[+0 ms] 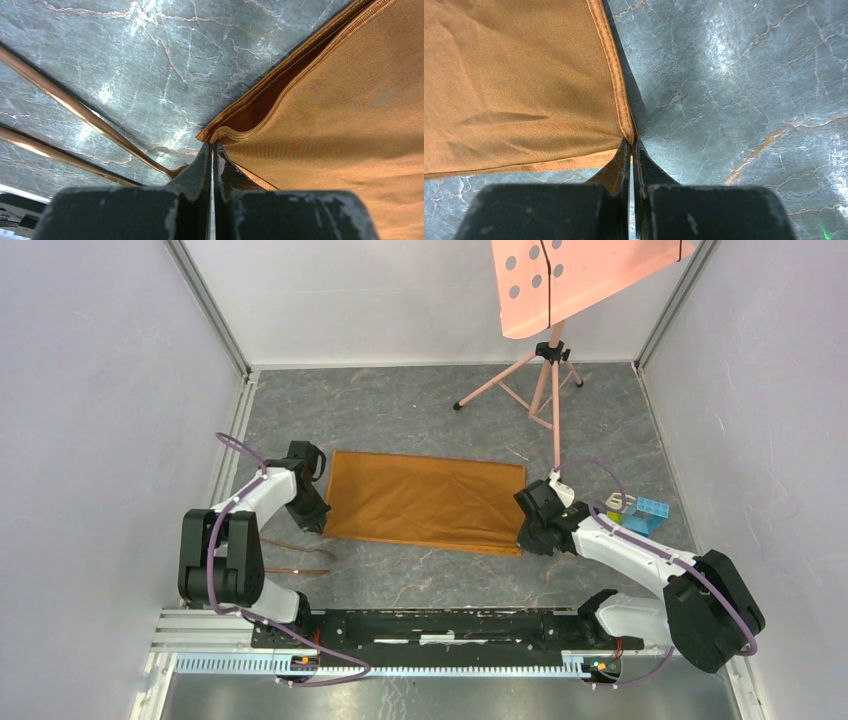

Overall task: Fold the napkin into a case and place the utensils inside
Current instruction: Smooth out the rectangle-folded napkin at the center of the board.

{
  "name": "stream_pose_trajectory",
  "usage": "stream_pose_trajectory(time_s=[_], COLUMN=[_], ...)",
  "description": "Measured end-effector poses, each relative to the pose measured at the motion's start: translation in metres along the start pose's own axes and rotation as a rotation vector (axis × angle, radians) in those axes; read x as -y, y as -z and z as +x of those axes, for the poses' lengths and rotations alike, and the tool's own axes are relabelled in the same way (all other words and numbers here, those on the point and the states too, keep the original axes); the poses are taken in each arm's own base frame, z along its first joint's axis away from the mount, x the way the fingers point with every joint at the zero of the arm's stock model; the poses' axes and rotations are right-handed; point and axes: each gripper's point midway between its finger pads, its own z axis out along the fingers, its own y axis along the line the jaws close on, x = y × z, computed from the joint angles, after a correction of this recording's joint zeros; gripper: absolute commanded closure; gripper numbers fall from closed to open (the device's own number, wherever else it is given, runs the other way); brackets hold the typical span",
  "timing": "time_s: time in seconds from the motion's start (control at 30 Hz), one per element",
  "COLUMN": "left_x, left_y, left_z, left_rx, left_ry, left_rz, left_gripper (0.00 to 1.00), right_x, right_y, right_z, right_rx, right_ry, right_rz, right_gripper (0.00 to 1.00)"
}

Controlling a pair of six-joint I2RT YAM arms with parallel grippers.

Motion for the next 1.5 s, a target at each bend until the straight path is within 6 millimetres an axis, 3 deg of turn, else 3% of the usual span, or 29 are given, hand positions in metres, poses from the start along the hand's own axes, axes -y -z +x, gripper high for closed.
stream_pose_trajectory(time_s=[0.63, 1.1, 1.3, 1.5], left_x=[0.005, 0.004, 0.006, 0.004], left_y=[0.009, -0.004, -0.004, -0.004], left_z=[-0.013, -0.012, -0.016, -0.017], left_rx=[0.041, 0.011, 0.023, 0.027], left_ry=[0.007, -0.002, 0.000, -0.001], left_rz=[0.014, -0.031, -0.029, -0.036], left_gripper=[0.98, 0.96, 0.90, 0.70], right_x=[-0.003, -0.006, -0.007, -0.008], right_y=[0.001, 0.002, 0.003, 0.003], right_z=[0.004, 0.008, 0.011, 0.012], right_rx=[-0.024, -0.049, -0.064, -0.069], right_ry=[0.000, -0.001, -0.001, 0.000], right_rz=[-0.016, -0.033, -0.042, -0.046], right_gripper=[1.00, 0.99, 0.94, 0.72])
